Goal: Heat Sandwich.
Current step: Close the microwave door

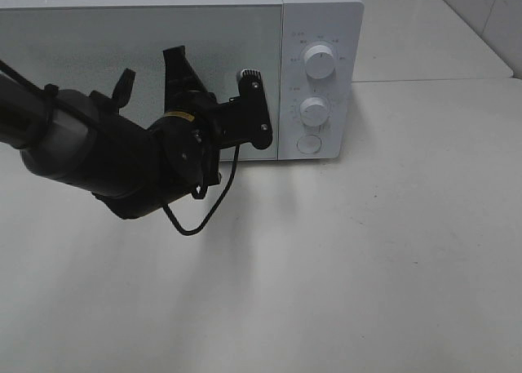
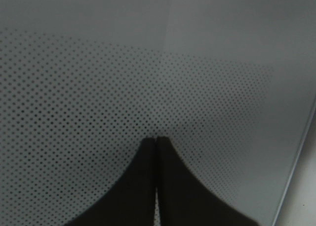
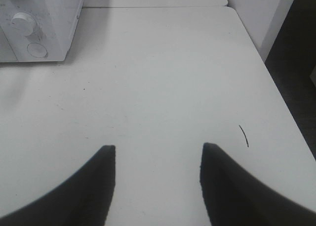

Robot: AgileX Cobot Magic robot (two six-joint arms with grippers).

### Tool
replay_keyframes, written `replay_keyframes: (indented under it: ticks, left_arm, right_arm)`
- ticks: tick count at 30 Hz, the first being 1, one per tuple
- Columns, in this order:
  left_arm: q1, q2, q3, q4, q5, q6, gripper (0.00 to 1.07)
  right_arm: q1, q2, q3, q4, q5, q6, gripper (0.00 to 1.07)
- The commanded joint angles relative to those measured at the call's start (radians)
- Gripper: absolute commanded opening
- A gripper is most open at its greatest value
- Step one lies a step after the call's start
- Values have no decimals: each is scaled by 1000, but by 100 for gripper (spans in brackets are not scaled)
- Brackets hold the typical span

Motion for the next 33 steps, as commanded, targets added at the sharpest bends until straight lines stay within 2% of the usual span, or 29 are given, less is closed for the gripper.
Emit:
replay_keyframes:
  ticks: [1,3,4,5,6,9,10,12,14,15,17,20,21,23,30,33]
  left_arm:
    - [6,-18,-31,-120,-90,-26,0]
    - [-7,-44,-30,-180,-37,-49,0]
    - [-7,-44,-30,-180,-37,-49,0]
    - [-13,-60,-29,-223,1,-65,0]
    - [-13,-97,-29,-311,89,-103,0]
    - [-9,-161,-29,-439,200,-144,0]
    - [-9,-161,-29,-439,200,-144,0]
    - [-1,-226,-29,-564,299,-134,0]
    - [2,-260,-25,-638,372,-116,0]
    - [2,-260,-25,-638,372,-116,0]
    - [2,-306,-6,-718,484,-78,0]
    - [2,-334,19,-758,563,-52,0]
    - [2,-366,54,-783,640,-29,0]
    - [2,-395,89,-790,725,-17,0]
    - [2,-507,192,-790,877,-35,0]
    - [2,-545,220,-784,918,-67,0]
  right_arm:
    - [-3,-23,2,-1,-6,9,52]
    - [-3,-23,2,-1,-6,9,52]
    - [-3,-23,2,-1,-6,9,52]
    - [-3,-23,2,-1,-6,9,52]
    - [-3,-23,2,-1,-6,9,52]
    - [-3,-23,2,-1,-6,8,52]
    - [-3,-23,2,-1,-6,8,52]
    - [-3,-23,2,-1,-6,8,52]
    - [-3,-23,2,-1,-6,8,52]
    - [-3,-23,2,-1,-6,8,52]
    - [-3,-23,2,-1,-6,8,52]
    - [-3,-23,2,-1,-6,8,52]
    - [-3,-23,2,-1,-6,8,52]
    - [-3,-23,2,-1,-6,8,52]
    - [-3,-23,2,-1,-6,8,52]
    - [-3,-23,2,-2,-6,8,52]
